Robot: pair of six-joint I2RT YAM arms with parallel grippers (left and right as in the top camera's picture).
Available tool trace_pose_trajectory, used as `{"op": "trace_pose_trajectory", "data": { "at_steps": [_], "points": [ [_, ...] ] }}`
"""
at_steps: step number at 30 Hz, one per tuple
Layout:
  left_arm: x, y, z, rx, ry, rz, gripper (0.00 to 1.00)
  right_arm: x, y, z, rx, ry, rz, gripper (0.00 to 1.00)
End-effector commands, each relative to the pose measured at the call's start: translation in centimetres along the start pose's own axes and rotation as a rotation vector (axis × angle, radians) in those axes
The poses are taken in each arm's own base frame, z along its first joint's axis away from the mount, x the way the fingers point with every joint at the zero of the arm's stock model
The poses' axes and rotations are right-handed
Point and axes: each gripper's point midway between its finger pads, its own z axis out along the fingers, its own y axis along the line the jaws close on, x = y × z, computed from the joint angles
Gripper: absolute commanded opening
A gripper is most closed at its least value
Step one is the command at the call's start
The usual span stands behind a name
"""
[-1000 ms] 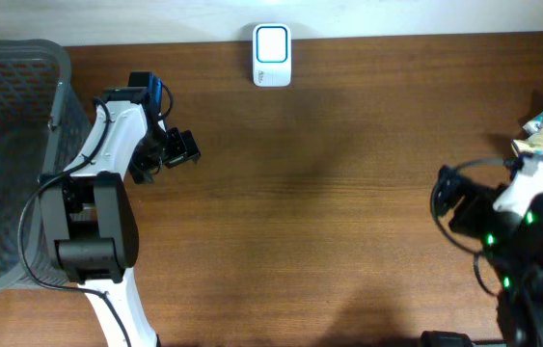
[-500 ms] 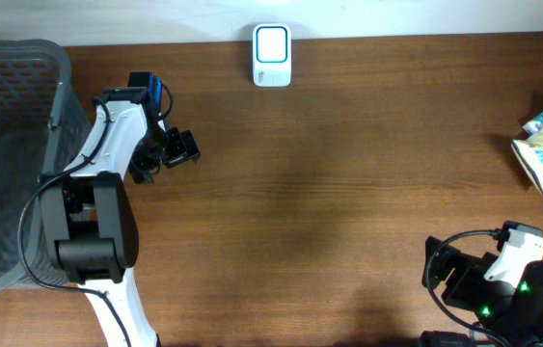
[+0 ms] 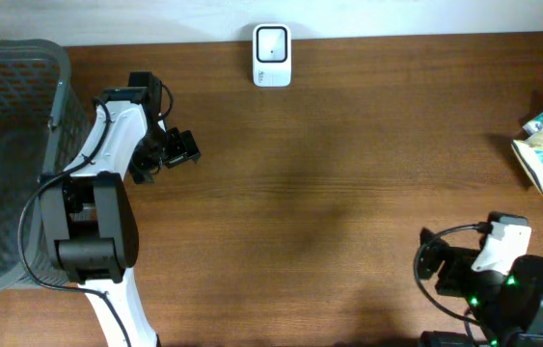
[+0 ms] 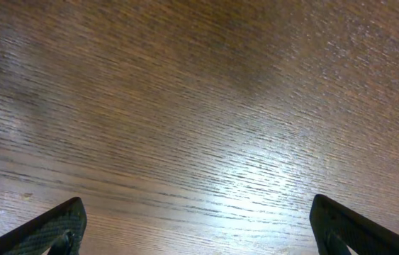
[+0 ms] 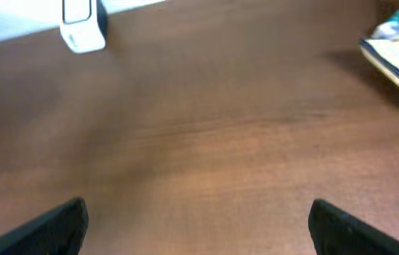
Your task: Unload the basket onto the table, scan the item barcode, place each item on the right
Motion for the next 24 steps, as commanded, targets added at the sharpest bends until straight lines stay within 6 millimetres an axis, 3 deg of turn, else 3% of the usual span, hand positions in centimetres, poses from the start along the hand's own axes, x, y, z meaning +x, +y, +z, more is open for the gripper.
{"op": "trace_pose_trajectory", "data": {
  "at_steps": [1, 11, 24],
  "points": [
    [-0.4, -0.1, -1.2, 0.007, -0.034, -0.005, 0.99, 1.2, 1.3, 1.3, -0.104, -0.108, -0.1, 0.99],
    [-0.4, -0.1, -1.2, 0.007, -0.034, -0.005, 0.99, 1.6, 1.3, 5.7, -0.162, -0.441, -0.162, 0.99],
    [-0.4, -0.1, -1.2, 0.007, -0.034, -0.005, 0.99, 3.0, 0.5, 8.3, -0.131, -0.485, -0.182, 0.98]
  ]
}}
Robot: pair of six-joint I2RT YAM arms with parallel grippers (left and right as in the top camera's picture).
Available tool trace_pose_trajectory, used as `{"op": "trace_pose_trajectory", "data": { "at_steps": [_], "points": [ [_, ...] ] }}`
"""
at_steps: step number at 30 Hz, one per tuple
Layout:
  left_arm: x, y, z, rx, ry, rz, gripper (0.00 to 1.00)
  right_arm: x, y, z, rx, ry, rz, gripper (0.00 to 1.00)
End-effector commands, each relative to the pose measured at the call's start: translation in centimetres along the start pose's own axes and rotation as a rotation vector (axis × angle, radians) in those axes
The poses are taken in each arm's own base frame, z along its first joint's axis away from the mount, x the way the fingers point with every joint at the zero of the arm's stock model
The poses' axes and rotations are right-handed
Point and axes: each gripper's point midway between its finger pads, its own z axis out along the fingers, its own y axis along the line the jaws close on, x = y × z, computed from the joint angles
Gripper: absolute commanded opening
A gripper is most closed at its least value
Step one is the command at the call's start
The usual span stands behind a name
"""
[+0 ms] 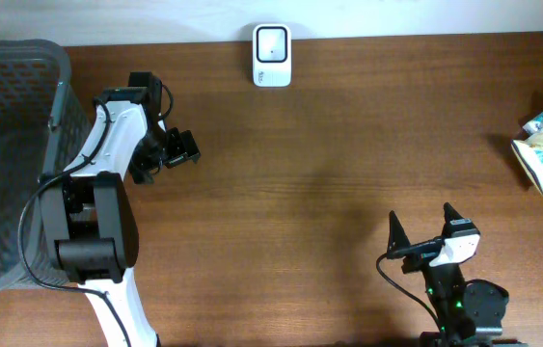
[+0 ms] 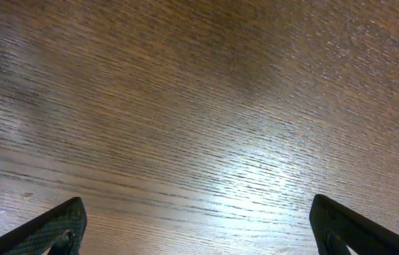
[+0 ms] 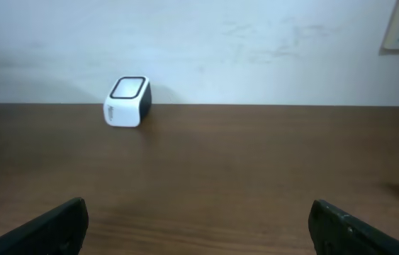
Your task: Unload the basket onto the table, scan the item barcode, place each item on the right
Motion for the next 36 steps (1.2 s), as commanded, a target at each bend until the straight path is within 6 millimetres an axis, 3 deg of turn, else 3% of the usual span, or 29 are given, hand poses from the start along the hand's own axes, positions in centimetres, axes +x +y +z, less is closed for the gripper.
{"op": "trace_pose_trajectory", "data": {
  "at_steps": [1, 13, 18, 36],
  "points": [
    [-0.4, -0.1, -1.2, 0.007, -0.034, -0.005, 0.99, 0.7, -0.4, 0.3, 0.021, -0.013, -0.014, 0.99],
    [-0.4, -0.1, -1.2, 0.007, -0.034, -0.005, 0.99, 1.2, -1.4, 0.3, 0.077, 0.001, -0.015, 0.98],
    [-0.4, -0.1, -1.2, 0.007, -0.034, -0.005, 0.99, 1.4, -3.6, 0.0, 0.206, 0.007, -0.013, 0.99],
    [-0.4, -0.1, -1.2, 0.007, -0.034, -0.005, 0.99, 1.4, -3.5, 0.0, 0.204, 0.007, -0.013, 0.99]
  ]
}}
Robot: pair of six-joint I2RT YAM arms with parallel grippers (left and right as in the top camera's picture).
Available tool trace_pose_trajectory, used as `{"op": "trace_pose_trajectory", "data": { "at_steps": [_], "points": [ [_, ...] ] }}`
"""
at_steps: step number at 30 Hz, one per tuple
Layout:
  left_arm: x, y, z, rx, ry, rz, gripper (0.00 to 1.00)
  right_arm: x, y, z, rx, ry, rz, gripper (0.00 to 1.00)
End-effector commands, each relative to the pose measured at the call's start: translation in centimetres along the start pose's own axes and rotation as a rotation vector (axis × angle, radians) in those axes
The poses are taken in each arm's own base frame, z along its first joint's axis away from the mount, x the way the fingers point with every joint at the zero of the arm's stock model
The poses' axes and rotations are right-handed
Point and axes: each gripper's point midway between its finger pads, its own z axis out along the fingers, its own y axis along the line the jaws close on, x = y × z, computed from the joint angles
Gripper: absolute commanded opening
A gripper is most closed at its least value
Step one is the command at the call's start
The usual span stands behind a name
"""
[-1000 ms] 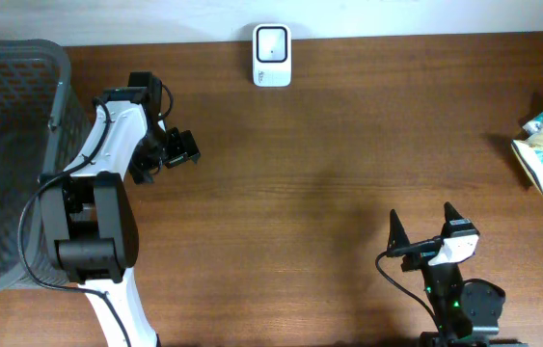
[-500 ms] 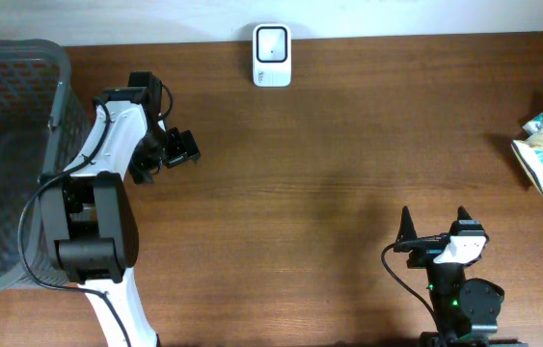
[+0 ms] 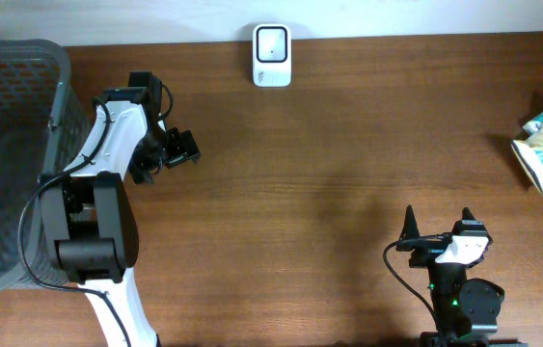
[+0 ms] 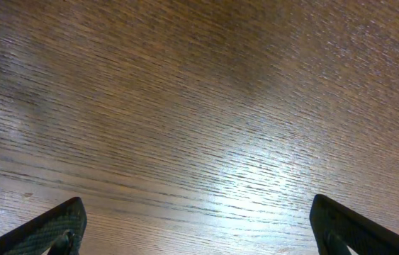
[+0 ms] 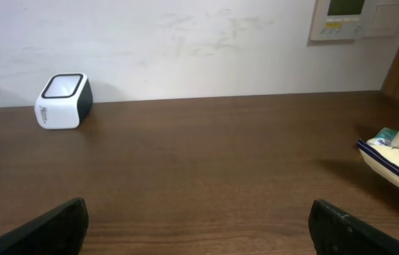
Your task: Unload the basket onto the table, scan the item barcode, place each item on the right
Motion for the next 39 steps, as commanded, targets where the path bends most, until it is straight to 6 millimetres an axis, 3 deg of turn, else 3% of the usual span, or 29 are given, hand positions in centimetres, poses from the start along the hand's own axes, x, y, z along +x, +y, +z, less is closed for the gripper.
{"op": "trace_pose_trajectory", "data": {
  "at_steps": [1, 15, 22, 27, 32, 39],
  "points": [
    [-0.4, -0.1, -1.2, 0.007, -0.034, -0.005, 0.99, 0.2, 0.0, 0.0, 0.006, -0.002, -0.001, 0.99],
    [-0.4, -0.1, -1.2, 0.007, -0.031, -0.005, 0.99, 0.2, 0.0, 0.0, 0.006, -0.002, -0.001, 0.98],
    [0.8, 0.4, -1.2, -0.011, 0.018, -0.008, 0.99, 0.2, 0.0, 0.0, 0.006, -0.002, -0.001, 0.99],
    [2.2, 2.9, -1.4, -0.127, 0.067, -0.007, 0.99, 0.2, 0.0, 0.0, 0.006, -0.002, -0.001, 0.99],
    [2.5, 3.3, -4.3, -0.104, 0.029, 0.101, 0.99, 0.2, 0.0, 0.0, 0.006, -0.002, -0.001, 0.98],
    [3.0, 2.8, -10.2, -0.024, -0.208, 0.229, 0.99, 0.2, 0.0, 0.0, 0.006, -0.002, -0.001, 0.99]
  ]
}}
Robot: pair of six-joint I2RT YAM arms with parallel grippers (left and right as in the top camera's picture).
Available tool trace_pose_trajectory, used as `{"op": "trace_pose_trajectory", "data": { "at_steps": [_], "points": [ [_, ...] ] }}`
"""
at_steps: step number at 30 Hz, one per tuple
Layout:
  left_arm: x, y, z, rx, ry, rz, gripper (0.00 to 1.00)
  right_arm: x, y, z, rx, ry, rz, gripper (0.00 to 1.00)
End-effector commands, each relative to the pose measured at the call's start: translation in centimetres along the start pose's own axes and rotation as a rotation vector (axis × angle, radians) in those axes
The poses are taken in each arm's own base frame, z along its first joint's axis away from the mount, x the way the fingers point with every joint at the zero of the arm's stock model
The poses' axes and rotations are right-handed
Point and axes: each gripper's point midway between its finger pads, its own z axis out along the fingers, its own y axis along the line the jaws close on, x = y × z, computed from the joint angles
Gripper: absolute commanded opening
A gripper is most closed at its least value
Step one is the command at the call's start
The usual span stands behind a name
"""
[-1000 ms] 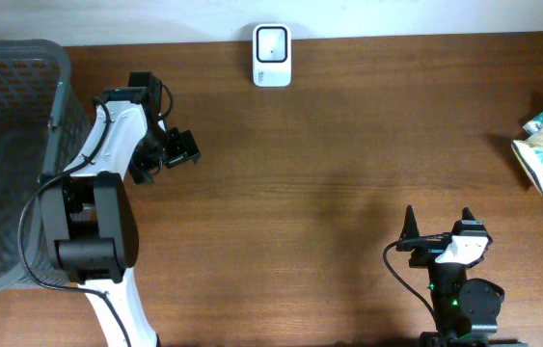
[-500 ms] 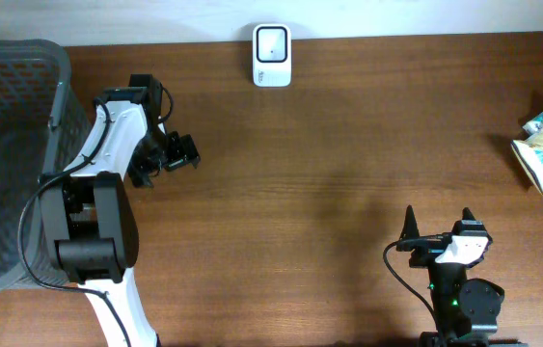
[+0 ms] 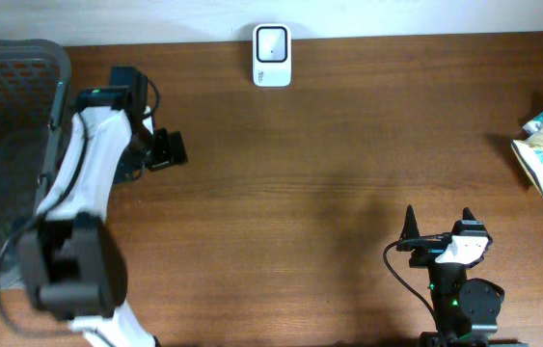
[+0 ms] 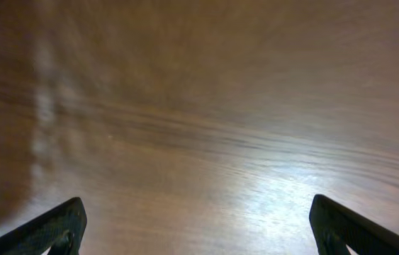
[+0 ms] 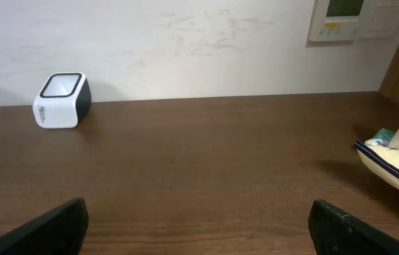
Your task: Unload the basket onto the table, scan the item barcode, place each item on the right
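The white barcode scanner (image 3: 272, 55) stands at the table's back edge; it is also far left in the right wrist view (image 5: 61, 100). The item, a yellow-and-white snack bag, lies at the far right, and the right wrist view shows its end (image 5: 396, 157). My right gripper (image 3: 437, 223) is open near the front edge, level with the table (image 5: 198, 237), well short of the bag. My left gripper (image 3: 160, 149) is open over bare wood at the left (image 4: 198, 234), holding nothing.
A grey mesh basket (image 3: 6, 145) fills the left end of the table, close beside my left arm. A white wall runs behind the table, with a control panel (image 5: 355, 18) on it. Brown wood lies between scanner and bag.
My left arm has shifted: its gripper now sits a little farther left, toward the basket, and its wrist view is blurred. The right arm, scanner and bag are as before.
My right arm was first folded low at the front right, its camera looking down on the table. Then it stood up facing the scanner. Then it had turned right, bringing the bag into its view, and it stays there. The left arm held still until now.
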Motion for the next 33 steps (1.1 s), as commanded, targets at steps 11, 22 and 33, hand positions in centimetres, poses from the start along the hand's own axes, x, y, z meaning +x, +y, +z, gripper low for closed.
{"op": "trace_pose_trajectory", "data": {
  "at_steps": [11, 22, 33],
  "points": [
    [6.4, -0.6, -5.7, 0.194, -0.413, 0.289, 0.99, 0.2, 0.0, 0.0, 0.002, -0.002, 0.003, 0.99],
    [13.8, 1.0, -7.9, 0.245, -0.813, 0.336, 0.99, 0.2, 0.0, 0.0, 0.002, -0.002, 0.003, 0.98],
    [15.9, 1.3, -8.6, 0.28, -1.027, 0.355, 0.99, 0.2, 0.0, 0.0, 0.002, -0.002, 0.003, 0.99]
  ]
}}
